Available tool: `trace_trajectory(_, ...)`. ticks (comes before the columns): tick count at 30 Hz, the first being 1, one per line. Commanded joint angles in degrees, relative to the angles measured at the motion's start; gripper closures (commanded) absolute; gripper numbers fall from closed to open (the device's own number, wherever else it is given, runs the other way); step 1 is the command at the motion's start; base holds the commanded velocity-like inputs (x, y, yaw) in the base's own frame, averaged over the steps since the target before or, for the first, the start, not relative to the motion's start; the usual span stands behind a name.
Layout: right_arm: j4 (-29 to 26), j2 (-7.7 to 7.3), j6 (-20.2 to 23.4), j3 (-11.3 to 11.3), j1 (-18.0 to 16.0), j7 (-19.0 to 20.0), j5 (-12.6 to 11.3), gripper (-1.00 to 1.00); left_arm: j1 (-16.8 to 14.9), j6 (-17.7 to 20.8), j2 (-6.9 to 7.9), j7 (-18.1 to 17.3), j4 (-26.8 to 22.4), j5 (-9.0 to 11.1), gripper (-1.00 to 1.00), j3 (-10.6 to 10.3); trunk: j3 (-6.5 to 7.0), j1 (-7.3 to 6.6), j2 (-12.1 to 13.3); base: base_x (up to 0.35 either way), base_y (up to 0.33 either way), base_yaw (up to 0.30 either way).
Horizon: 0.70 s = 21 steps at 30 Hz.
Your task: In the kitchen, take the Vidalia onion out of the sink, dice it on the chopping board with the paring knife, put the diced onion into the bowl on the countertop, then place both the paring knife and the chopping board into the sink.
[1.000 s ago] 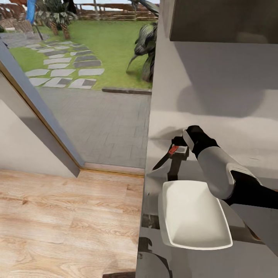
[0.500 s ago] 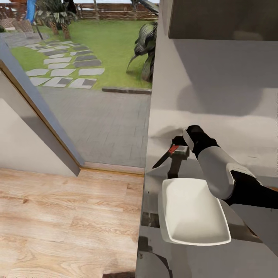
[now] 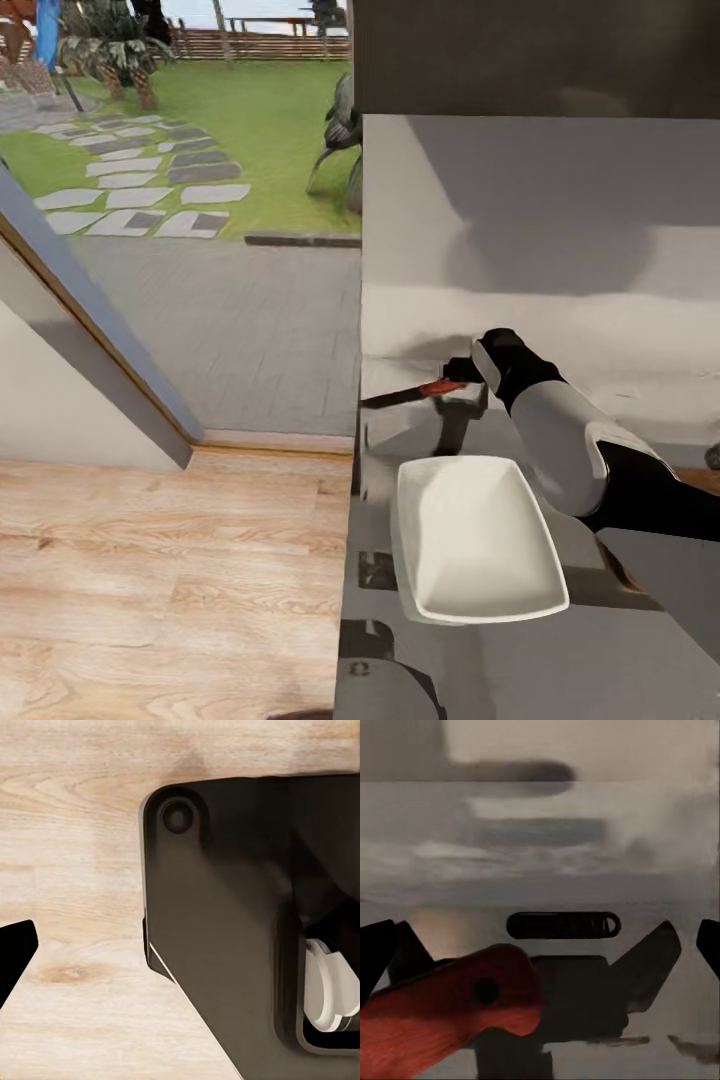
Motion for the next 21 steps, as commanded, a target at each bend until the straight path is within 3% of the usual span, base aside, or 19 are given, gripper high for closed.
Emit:
trace_trajectory(1, 2.39, 0.04, 0.63, -0.21, -0.01, 0.07, 1.97, -1.0, 0.05, -0.05, 0.03, 0.2, -0.15, 0.53, -1.0, -0.51, -0.03, 0.05, -0.07, 0.0, 0.0, -0.168)
trace_trajectory(21, 2.41, 0.11, 0.63, -0.2, -0.01, 0.12, 1.97, -1.0, 0.05, -0.1, 0.03, 0.2, -0.15, 0.5, -1.0, -0.48, 1.11, 0.05, -0.07, 0.0, 0.0, -0.168)
